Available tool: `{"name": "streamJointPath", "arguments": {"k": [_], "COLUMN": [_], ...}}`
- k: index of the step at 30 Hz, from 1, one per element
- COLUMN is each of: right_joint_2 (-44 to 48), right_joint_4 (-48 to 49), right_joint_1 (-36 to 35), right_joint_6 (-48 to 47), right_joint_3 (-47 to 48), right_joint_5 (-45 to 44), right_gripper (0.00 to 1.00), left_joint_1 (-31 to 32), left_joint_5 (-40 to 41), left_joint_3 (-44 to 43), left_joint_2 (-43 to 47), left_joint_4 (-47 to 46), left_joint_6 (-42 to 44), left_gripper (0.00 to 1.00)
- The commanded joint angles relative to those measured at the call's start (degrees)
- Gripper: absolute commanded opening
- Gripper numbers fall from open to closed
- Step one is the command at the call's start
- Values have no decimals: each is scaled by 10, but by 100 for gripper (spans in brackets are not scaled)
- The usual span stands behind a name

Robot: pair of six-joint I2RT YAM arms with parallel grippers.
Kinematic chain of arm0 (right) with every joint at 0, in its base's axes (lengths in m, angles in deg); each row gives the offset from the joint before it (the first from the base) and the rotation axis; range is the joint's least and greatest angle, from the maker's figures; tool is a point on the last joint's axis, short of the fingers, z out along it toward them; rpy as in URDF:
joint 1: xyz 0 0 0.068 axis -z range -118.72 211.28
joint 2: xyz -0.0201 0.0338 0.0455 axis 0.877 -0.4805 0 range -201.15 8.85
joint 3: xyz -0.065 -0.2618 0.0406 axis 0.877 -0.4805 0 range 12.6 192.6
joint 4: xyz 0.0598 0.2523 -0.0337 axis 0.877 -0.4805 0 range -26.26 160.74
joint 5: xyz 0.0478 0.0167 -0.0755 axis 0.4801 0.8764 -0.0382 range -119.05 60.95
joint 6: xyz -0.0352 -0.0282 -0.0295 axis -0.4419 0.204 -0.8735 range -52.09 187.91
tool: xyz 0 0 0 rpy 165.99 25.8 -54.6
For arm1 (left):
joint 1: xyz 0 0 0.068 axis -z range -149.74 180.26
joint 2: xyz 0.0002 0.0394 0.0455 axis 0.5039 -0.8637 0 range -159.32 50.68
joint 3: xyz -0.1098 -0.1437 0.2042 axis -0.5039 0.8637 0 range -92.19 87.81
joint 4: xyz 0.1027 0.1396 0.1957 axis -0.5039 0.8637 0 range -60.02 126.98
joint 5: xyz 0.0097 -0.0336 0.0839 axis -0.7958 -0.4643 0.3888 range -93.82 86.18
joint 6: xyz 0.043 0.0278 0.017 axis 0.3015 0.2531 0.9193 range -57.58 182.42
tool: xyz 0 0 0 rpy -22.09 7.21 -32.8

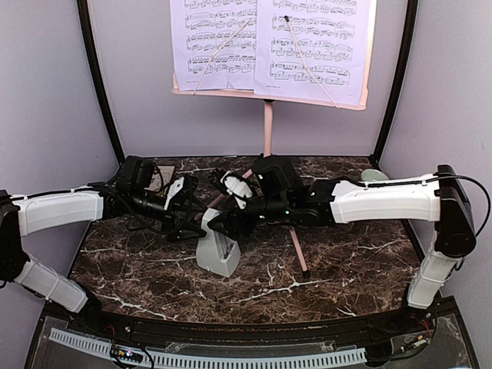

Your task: Set up the instrument practice props

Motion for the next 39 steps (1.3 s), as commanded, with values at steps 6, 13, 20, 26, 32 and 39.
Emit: {"name": "streamJointPath", "arguments": {"k": [6,13,20,26,32,39], "right_joint_2": [-14,-18,-23,-27,-24,-19], "right_joint_4": [-2,3,9,6,4,5], "right_joint_1": [-6,-6,-6,-6,-6,-7], "right_joint_6": [-25,-29,-30,-36,-37,-38], "right_joint_3": [22,16,23,29,29,26], "right_joint_5": [3,-3,-3,-1,-4,-3], "right_gripper": [59,53,47,44,41,40], "left_joint_1": [8,6,5,6,7,23], "left_joint_5": [-41,34,95,151,150,164], "left_joint_3": [-24,57,125,77,53,56], "left_joint_2": [-4,78,119,79,61,67], "left_joint_4": [-6,-91,-245,-199,-150,-143], "left_joint_6": [-5,-137,-385,-461,-487,-530], "left_gripper": [81,84,76,70,69,69]}}
